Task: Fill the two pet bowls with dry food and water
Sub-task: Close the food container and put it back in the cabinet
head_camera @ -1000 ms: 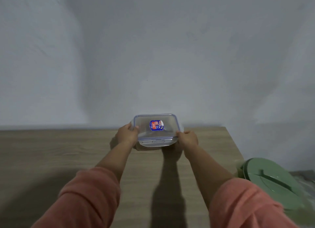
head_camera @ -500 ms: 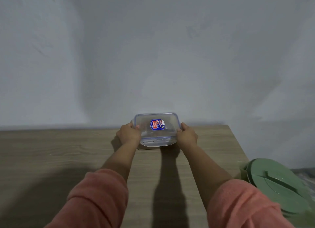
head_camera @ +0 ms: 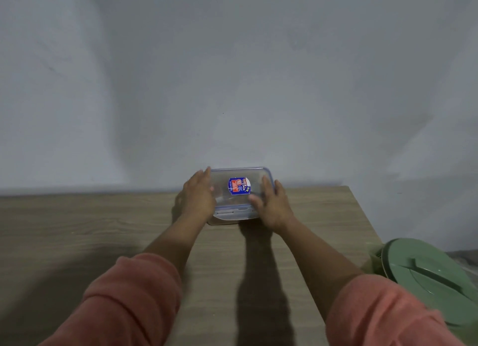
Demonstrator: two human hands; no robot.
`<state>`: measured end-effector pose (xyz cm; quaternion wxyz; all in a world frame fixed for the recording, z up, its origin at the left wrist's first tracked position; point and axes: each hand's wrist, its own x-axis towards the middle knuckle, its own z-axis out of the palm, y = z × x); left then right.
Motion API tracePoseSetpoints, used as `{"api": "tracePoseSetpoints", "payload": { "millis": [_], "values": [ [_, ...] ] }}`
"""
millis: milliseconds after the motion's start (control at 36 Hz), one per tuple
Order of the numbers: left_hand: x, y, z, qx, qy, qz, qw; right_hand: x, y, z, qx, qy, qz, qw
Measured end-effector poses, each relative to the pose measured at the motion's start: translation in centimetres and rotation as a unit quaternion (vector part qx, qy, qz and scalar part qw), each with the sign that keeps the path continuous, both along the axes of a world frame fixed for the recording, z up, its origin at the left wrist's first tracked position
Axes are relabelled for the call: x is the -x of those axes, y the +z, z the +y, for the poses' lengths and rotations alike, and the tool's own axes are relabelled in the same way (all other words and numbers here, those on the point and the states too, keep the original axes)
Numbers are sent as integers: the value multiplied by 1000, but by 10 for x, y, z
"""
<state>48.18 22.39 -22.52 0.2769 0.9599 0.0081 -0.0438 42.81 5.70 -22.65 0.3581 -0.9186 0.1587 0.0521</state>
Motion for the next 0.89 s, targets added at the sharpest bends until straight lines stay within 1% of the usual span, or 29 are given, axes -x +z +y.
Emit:
{"api": "tracePoseSetpoints", "payload": {
  "millis": [28,83,139,250,306,444,639,778,889],
  "values": [
    [-1,-1,0,-50,-41,-17,998,3,-2,3,4,20,18,1000],
    [-5,-2,-1,-112,-103,-32,988,6,-5,4,40,44,37,998],
    [-12,-1,-3,-135,-139,-36,980,7,-5,3,83,57,44,994],
    [-27,2,-5,-111,-155,-32,981,6,-4,5,93,54,49,993],
    [-31,3,-10,-120,-162,-36,979,5,-4,5,92,54,50,993],
    [-38,-2,-18,-81,-119,-48,989,5,-6,6,99,52,45,993],
    [-45,-9,-17,-57,-111,-74,989,5,-10,8,108,38,25,993],
    [-45,-17,-16,-15,-105,-91,990,6,-19,13,131,8,-18,991],
    [-50,-16,-16,-13,-109,-86,990,6,-18,10,133,18,-14,991]
  ]
}}
